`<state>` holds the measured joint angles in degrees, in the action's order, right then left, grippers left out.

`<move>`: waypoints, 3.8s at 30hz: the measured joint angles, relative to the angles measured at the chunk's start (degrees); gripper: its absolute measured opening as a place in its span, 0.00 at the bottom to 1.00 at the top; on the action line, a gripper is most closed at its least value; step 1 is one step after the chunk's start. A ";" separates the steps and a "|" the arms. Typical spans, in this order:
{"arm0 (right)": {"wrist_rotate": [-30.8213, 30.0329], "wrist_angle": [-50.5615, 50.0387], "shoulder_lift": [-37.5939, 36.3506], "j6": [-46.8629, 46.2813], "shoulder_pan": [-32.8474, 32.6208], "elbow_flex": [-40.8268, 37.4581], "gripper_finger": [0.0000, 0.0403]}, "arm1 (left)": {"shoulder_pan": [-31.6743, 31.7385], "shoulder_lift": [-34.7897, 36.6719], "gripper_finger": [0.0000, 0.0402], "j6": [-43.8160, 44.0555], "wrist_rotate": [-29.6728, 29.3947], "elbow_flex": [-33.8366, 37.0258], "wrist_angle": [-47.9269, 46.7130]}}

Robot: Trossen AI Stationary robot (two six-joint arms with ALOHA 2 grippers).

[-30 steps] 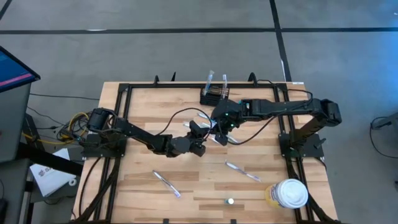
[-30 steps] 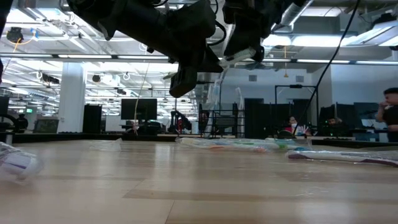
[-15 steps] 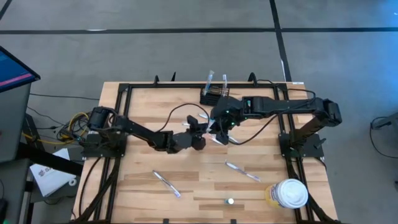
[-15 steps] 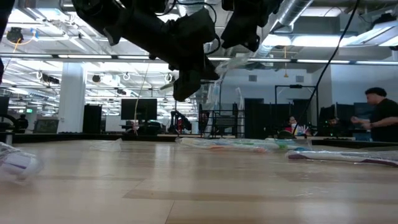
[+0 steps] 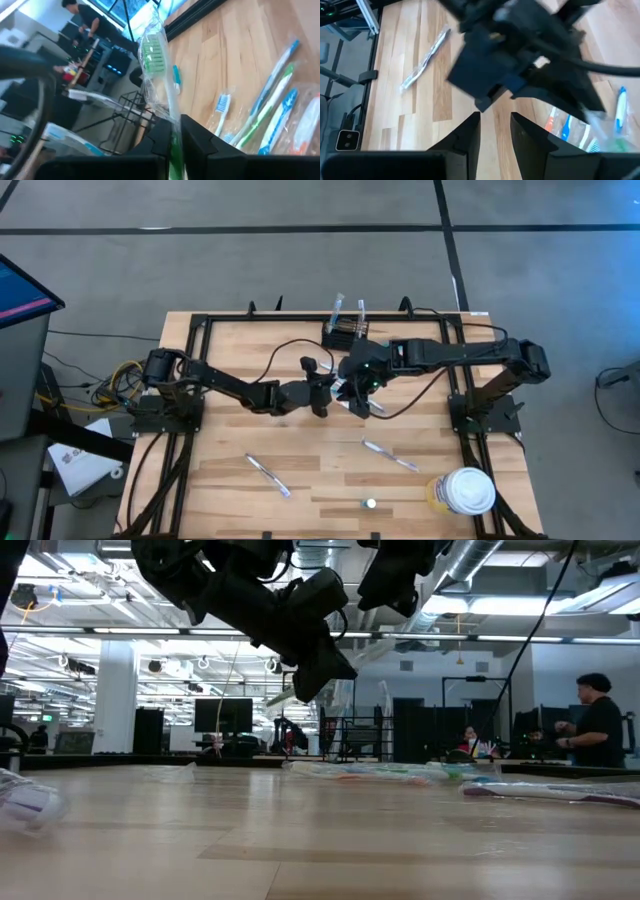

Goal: Pick & Place toothbrushing station
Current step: Put the right green toothbrush into the mesh organizer

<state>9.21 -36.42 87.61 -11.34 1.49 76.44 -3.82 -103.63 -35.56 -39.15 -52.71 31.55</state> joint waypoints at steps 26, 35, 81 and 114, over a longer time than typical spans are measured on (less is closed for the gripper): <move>-8.54 14.79 0.00 6.62 -2.63 -0.02 0.24 | 4.76 34.39 0.04 24.27 33.59 25.92 11.92; -9.46 22.70 3.87 8.75 -2.66 -0.15 0.24 | 3.49 40.72 0.04 26.03 38.21 30.26 17.75; -9.03 39.89 6.10 14.33 -3.36 -0.07 0.24 | 2.94 40.51 0.04 26.41 38.98 30.42 20.13; -9.14 48.19 10.17 14.36 -3.14 -0.09 0.24 | 2.94 40.45 0.04 26.39 37.60 30.35 20.70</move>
<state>0.08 11.77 97.79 3.02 -1.65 76.35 -0.89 -63.18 -9.17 -1.55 -22.35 52.25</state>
